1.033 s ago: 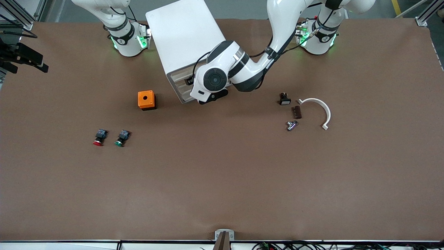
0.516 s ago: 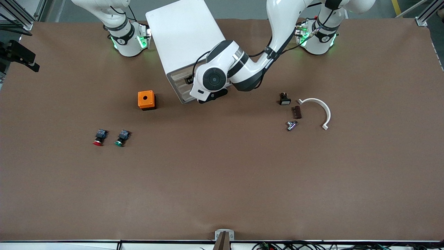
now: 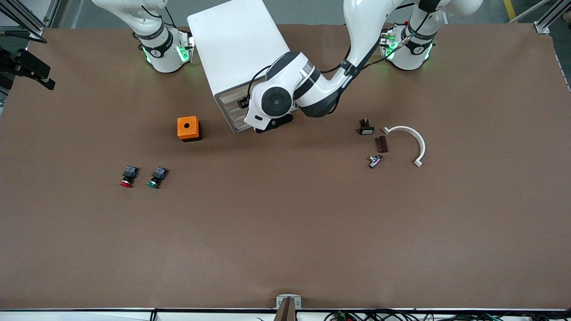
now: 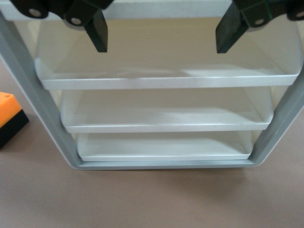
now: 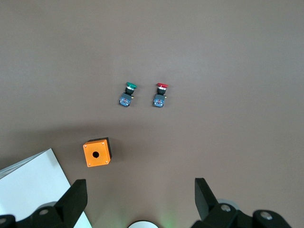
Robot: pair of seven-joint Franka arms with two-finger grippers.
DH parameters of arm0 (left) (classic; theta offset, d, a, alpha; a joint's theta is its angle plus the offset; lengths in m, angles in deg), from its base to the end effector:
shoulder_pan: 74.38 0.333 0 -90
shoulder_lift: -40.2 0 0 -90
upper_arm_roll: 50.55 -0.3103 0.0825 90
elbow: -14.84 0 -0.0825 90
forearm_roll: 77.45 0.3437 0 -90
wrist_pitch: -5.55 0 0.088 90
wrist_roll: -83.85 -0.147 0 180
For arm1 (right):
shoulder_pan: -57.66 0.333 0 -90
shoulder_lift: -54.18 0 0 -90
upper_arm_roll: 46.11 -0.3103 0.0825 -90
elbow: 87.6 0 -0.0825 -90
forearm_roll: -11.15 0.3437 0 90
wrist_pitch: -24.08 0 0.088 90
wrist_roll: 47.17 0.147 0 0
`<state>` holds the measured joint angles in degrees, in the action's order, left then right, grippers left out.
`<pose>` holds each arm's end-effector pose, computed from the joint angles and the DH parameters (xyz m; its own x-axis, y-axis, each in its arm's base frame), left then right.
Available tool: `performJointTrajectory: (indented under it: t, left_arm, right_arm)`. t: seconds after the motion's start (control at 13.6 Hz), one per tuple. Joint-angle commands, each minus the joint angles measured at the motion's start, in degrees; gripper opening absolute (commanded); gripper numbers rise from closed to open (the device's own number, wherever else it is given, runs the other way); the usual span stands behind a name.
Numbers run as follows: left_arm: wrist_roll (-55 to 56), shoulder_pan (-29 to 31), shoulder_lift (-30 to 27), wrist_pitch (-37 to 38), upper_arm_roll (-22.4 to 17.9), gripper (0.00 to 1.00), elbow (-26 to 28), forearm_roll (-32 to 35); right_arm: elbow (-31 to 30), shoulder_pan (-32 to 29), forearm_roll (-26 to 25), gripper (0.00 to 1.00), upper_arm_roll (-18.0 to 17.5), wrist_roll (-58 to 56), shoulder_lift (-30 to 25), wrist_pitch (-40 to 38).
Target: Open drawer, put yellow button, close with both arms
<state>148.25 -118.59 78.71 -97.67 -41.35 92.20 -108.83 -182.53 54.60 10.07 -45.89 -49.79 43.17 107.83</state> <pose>0.3625 -0.5611 0.3129 0.7311 0.3096 -0.6080 0.3970 -0.9178 0.0100 0.4414 -0.0284 0.6245 0.9999 -0.0135 -0.0038 -0.0134 -0.9998 0.0179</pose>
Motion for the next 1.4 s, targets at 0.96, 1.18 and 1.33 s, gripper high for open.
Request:
performJointTrajectory:
  t: [0.96, 1.18, 1.33]
  left_arm:
    - [0.37, 16.69, -9.07, 0.21, -0.5, 1.0, 1.56, 2.8]
    - [0.37, 19.51, -9.34, 0.21, -0.5, 1.0, 1.56, 9.29]
    - [0.29, 21.44, -9.42, 1.43, -0.42, 1.0, 1.48, 12.55]
  right_arm:
    - [-2.02, 0.78, -0.42, 1.0, 0.57, -0.19, -2.0, 0.54]
    - [-1.93, 1.57, -0.42, 1.0, 1.45, -0.19, -2.0, 0.54]
    - [-1.93, 2.36, -0.42, 1.0, 2.42, -0.19, -2.0, 0.54]
